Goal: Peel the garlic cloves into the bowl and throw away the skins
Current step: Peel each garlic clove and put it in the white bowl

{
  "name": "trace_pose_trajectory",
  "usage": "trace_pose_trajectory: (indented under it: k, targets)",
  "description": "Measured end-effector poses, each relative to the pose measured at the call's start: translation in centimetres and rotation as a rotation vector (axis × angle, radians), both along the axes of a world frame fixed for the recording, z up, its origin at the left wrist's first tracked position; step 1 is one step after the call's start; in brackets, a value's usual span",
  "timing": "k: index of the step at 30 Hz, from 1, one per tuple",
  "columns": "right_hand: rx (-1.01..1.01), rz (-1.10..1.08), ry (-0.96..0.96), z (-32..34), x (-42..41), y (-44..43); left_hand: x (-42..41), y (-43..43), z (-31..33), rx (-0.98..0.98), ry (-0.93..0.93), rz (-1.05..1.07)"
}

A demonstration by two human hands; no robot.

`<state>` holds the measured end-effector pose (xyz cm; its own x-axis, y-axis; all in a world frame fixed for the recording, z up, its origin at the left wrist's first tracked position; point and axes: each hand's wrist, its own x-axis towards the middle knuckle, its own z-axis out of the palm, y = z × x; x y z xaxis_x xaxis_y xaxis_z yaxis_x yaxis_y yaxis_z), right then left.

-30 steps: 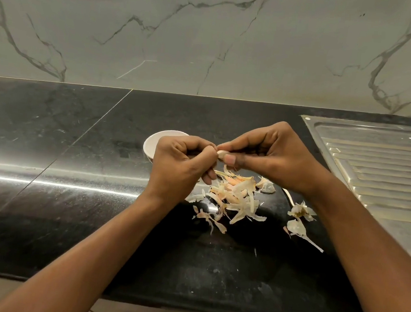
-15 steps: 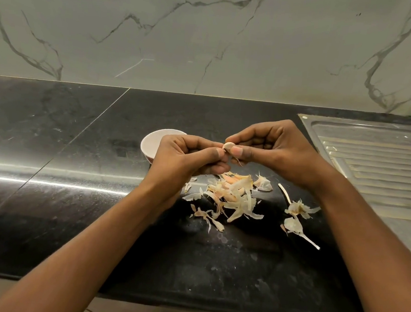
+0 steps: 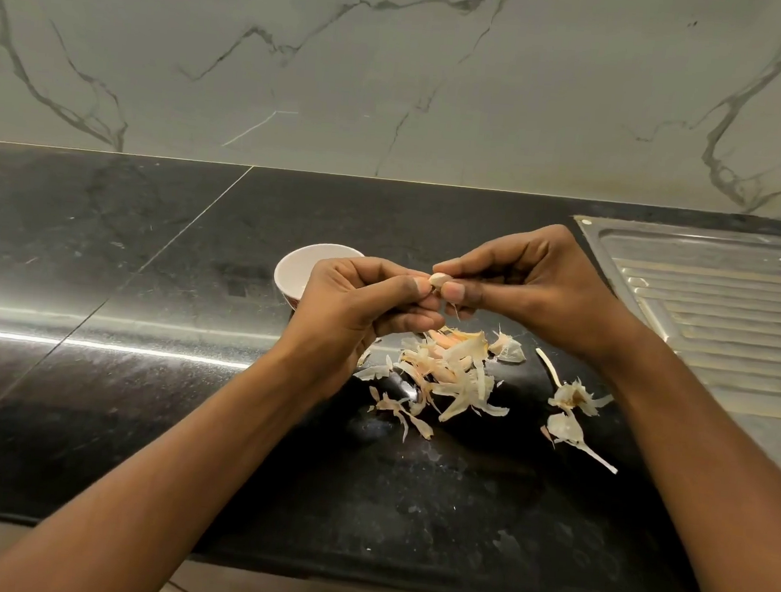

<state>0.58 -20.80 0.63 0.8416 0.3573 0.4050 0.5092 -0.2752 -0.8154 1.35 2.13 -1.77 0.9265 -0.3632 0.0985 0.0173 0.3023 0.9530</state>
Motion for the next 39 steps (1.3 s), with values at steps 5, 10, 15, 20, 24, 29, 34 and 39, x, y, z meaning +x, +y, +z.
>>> trace_pose_trajectory:
  k: [5,10,15,20,24,29,34,39]
  targets:
    - [0.025,0.011,-0.026,0.0,-0.2,0.7,-0.3,-0.3,-0.2,-0.003,-0.031,0.053]
    - [0.097,0.025,0.032,0.1,-0.3,0.3,-0.5,-0.5,0.3,-0.031,-0.039,0.010]
    - [0.091,0.026,0.035,0.2,-0.2,0.0,-0.4,-0.1,0.6,-0.087,0.010,-0.066]
    - [0.065,0.018,0.029,0.1,-0.2,0.1,-0.3,-0.2,0.3,-0.074,-0.005,-0.044]
    - [0.050,0.010,0.017,0.0,-0.2,0.4,-0.2,-0.2,0.1,-0.064,-0.037,-0.014]
    - [0.028,0.008,-0.005,-0.1,-0.2,0.8,-0.2,-0.3,-0.3,-0.013,-0.115,0.087]
    - [0.049,0.019,-0.011,-0.1,-0.2,0.9,-0.2,-0.5,-0.5,-0.022,-0.123,0.094]
    - [0.066,0.002,-0.010,0.1,-0.2,0.4,-0.1,-0.4,-0.2,-0.029,-0.155,0.029]
